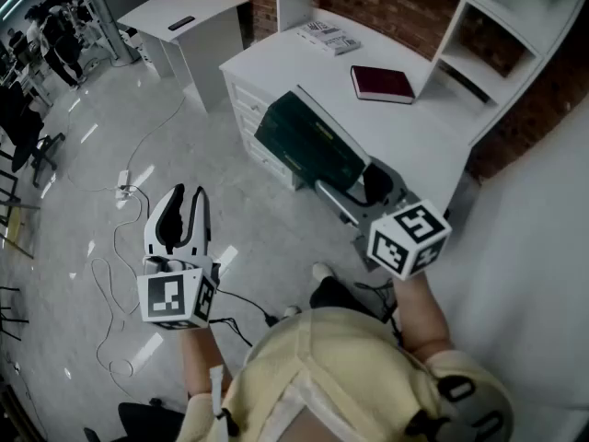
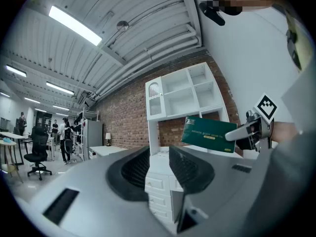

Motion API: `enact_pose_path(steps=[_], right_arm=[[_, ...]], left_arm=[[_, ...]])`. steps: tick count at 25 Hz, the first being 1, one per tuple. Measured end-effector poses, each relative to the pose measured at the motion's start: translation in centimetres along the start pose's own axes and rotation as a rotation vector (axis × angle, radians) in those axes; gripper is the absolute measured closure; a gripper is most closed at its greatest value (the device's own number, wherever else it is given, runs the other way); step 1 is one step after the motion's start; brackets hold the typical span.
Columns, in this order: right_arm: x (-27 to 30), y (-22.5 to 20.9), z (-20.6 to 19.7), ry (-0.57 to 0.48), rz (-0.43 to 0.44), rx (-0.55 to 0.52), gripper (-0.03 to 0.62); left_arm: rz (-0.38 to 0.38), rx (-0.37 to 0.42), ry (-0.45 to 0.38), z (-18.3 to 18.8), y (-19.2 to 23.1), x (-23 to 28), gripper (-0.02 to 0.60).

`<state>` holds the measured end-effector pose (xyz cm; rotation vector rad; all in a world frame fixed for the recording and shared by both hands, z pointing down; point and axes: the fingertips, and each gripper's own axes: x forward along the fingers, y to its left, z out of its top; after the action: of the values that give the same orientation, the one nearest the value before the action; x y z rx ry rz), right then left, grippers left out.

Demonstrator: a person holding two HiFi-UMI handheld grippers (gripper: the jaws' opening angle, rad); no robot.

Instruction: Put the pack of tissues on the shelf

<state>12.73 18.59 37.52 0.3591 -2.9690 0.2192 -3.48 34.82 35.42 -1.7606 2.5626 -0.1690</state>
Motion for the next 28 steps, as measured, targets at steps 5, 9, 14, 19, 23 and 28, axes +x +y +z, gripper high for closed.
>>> enact_pose_path(steps=[5,9,14,19,23,28], right_arm=[[-0.1,-0.1,-0.4,0.004,-0.014,0.017,0.269],[0.0,0.1,-0.4,-0.011,0.000,0.033,0.269],[0.2,0.0,-0.9,-0.013,-0.015,0.058,0.269],[-0.1,0.2,-0.6,-0.022,-0.032,0.046,0.269],[0.0,0.4,-0.1,-0.045,-0.040,0.050,0.269],[1.6,-1.8,0.8,-0.024,-0.062,0.045,0.269]], left_arm=[[0.002,-0.001,0.012,-0.5,-0.1,-0.3,0.457],[0.002,-0.008,0.019,-1.2,0.1,-0.5,0.457],[-0.020,-0.033,0.020,-1.8,0.3,-0.1,0.457],[-0.078,-0.049,0.017,-2.3,-0.1,0.6,0.457],[-0.116,-0.051,0.018,-2.2,-0.2,1.3,0.457],[-0.157,-0.034,0.015,-1.5,-0.4,3.7,0.457]])
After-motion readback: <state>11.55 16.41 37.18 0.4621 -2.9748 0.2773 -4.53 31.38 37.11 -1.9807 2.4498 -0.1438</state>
